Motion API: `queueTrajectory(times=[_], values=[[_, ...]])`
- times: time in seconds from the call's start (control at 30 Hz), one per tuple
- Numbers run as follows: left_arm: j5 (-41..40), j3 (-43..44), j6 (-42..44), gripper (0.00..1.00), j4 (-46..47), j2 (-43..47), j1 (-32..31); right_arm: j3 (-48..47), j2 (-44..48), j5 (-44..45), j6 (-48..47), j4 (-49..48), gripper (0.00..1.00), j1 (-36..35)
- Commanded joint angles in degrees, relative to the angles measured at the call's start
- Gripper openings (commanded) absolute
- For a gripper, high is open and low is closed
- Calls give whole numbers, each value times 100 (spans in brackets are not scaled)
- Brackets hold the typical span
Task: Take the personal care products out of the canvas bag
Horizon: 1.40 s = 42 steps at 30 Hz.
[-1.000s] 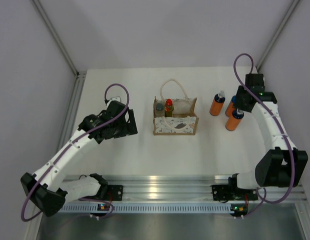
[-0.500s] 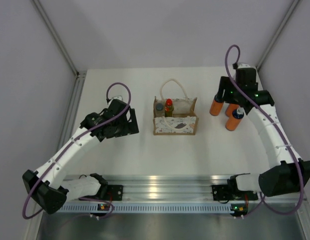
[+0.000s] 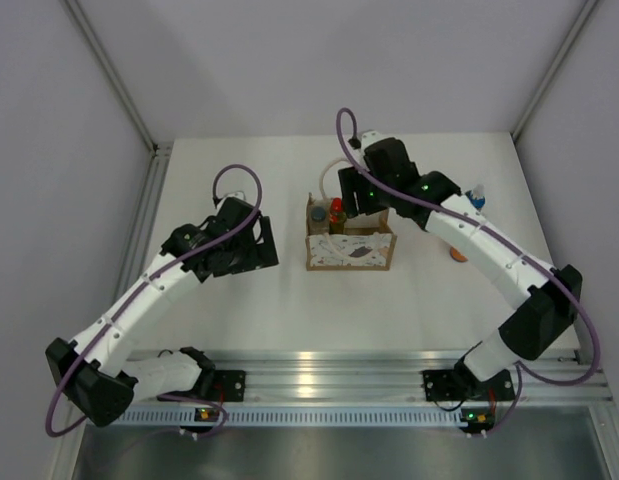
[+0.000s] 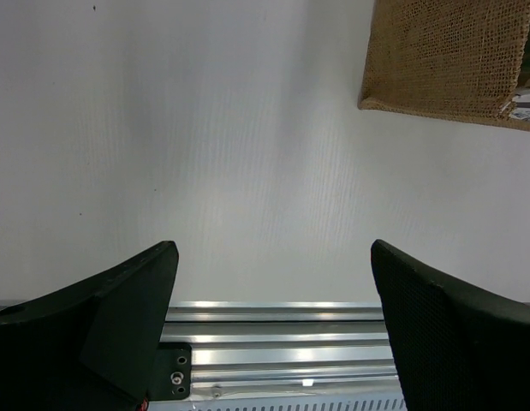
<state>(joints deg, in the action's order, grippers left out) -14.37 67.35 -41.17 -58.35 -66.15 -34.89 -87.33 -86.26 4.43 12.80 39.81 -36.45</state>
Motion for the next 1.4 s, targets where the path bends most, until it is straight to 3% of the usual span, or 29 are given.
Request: queueTrajectory(times=[0.0, 0.33, 0.87, 1.1, 1.2, 1.37], values=[[-13, 15, -102, 98, -10, 199, -9, -547, -320, 365, -111, -246, 62, -240], [-22, -99, -128, 98, -19, 296, -9, -1251, -1208, 261, -383, -44, 57, -346], [4, -196, -120, 98, -1, 304, -9, -1269, -1552, 331, -418, -44, 41, -469], [-4, -240, -102, 98, -10, 348, -9, -1243, -1622, 375, -375, -35, 39, -486], [-13, -249, -93, 98, -1, 366, -9, -1216, -1640, 392, -366, -44, 35, -478], [-31, -249, -67, 98, -1, 375, -9, -1216, -1675, 401, -339, -44, 17, -477]])
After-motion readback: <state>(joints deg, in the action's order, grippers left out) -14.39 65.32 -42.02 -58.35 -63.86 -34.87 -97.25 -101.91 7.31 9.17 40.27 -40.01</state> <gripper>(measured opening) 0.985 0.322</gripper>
